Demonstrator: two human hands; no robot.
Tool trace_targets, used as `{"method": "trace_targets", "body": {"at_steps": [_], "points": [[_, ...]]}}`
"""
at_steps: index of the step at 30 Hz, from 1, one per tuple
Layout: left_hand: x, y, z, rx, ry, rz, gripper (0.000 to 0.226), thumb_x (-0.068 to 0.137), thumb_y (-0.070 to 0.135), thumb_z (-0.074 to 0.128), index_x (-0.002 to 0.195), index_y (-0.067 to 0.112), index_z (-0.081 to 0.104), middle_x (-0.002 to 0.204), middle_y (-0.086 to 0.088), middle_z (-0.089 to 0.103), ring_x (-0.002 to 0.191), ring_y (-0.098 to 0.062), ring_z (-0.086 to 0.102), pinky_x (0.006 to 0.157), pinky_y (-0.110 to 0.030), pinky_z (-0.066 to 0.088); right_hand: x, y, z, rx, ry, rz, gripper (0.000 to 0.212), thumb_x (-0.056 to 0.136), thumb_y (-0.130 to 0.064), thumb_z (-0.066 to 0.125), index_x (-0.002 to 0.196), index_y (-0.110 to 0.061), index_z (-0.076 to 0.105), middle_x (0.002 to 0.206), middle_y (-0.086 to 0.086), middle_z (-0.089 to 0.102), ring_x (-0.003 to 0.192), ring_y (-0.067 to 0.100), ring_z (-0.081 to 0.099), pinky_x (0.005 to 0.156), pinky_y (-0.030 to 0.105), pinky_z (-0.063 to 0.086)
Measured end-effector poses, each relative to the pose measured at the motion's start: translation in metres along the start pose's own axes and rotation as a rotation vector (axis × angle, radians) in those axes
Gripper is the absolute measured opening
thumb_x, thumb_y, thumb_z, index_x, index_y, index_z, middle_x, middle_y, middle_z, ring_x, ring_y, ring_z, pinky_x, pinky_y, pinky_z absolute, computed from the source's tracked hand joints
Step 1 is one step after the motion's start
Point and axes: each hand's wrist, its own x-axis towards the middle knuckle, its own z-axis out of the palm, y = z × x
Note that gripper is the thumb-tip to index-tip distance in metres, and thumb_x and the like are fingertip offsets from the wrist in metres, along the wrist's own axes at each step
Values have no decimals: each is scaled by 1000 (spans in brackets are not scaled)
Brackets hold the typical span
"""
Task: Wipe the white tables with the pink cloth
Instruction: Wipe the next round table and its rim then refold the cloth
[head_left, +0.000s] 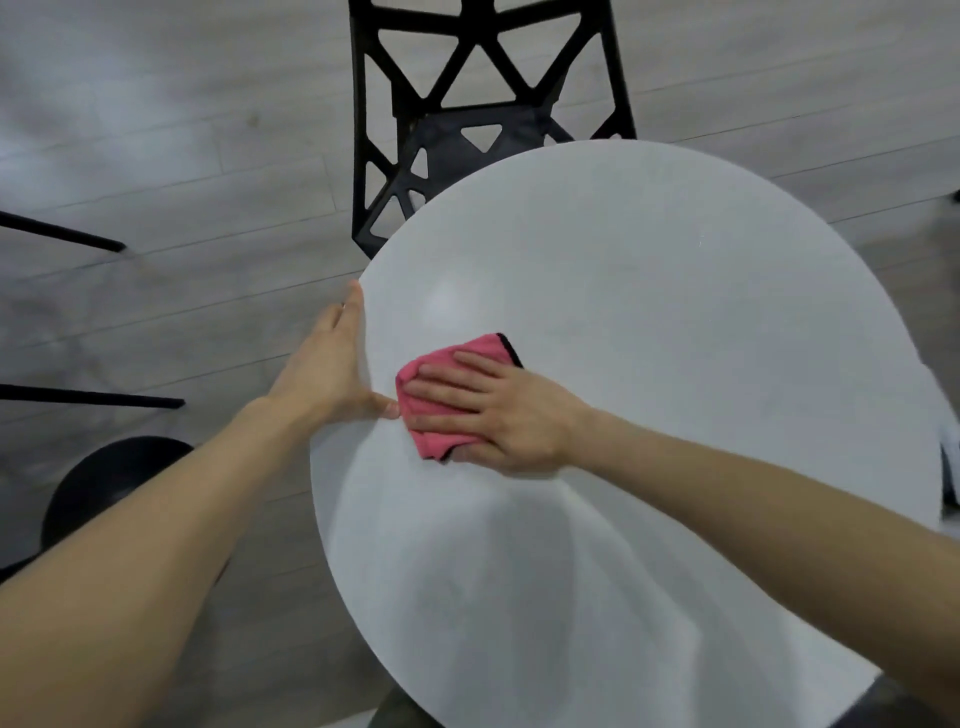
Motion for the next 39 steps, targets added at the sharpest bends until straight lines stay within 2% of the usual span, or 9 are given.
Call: {"method": "trace_targets", "body": {"at_steps": [3, 7, 14, 19, 23, 28, 31, 34, 39], "points": [[4, 10, -3, 3, -4, 11, 171, 55, 41, 109, 173, 26, -14, 178, -5, 21, 162, -29, 28, 127, -48, 35, 0, 78, -25, 40, 105, 249, 51, 112, -41, 47, 162, -28, 49, 177, 8, 29, 166, 27, 16, 135, 49, 11], [5, 9, -2, -14, 13, -3, 168, 57, 41, 108, 174, 26, -12, 180, -2, 18, 163, -28, 27, 128, -45, 31, -11, 167, -57, 14, 191, 847, 70, 111, -54, 28, 173, -22, 16, 182, 6, 6, 168, 24, -1, 135, 52, 4], [-14, -7, 7, -83, 121, 26, 150, 64, 37, 106, 176, 27, 6, 184, 3, 4, 169, -14, 7, 136, -41, 16, -1, 100, -34, -123, 67, 324, 60, 113, -55, 34, 168, -31, 36, 179, 9, 21, 167, 26, 13, 135, 54, 8], [-68, 2, 49, -317, 402, -148, 127, 77, 49, 97, 174, 36, 15, 181, 5, 17, 165, -14, 16, 128, -37, 22, 13, 134, -52, -91, 85, 423, 62, 111, -56, 34, 169, -33, 33, 180, 9, 16, 168, 25, 10, 135, 54, 6], [-124, -3, 78, -436, 364, -297, 150, 61, 47, 106, 173, 39, 5, 178, 5, 22, 163, -15, 19, 124, -38, 27, 31, 74, -35, -33, 134, 520, 65, 114, -52, 27, 172, -23, 24, 181, 12, 8, 168, 27, 1, 135, 55, 4], [-154, 5, 95, -348, 202, -362, 177, 44, 55, 109, 172, 39, -13, 182, 8, -10, 168, -18, 5, 131, -44, 26, 10, -38, 16, -36, 63, -11, 61, 115, -53, 34, 170, -25, 32, 180, 9, 15, 168, 25, 5, 135, 54, 10], [-159, 24, 118, -256, 145, -394, 181, 45, 60, 108, 168, 44, -24, 172, 5, -43, 167, -26, -21, 131, -55, 27, -4, -50, 24, -33, 48, -90, 63, 115, -53, 35, 171, -25, 27, 181, 8, 12, 169, 24, 2, 134, 55, 11], [-161, 30, 131, -242, 193, -413, 178, 46, 58, 108, 165, 53, -24, 167, 8, -49, 167, -32, -11, 126, -64, 35, -7, -14, 8, -83, -42, -217, 62, 115, -55, 36, 171, -31, 28, 181, 3, 13, 168, 21, 4, 136, 52, 8], [-153, 22, 122, -326, 178, -465, 178, 43, 49, 111, 160, 64, -22, 173, 3, -39, 167, -37, -6, 129, -63, 29, 11, 122, -48, -89, 10, 379, 64, 111, -56, 27, 172, -36, 20, 182, 1, 7, 168, 18, -1, 135, 53, 7]]}}
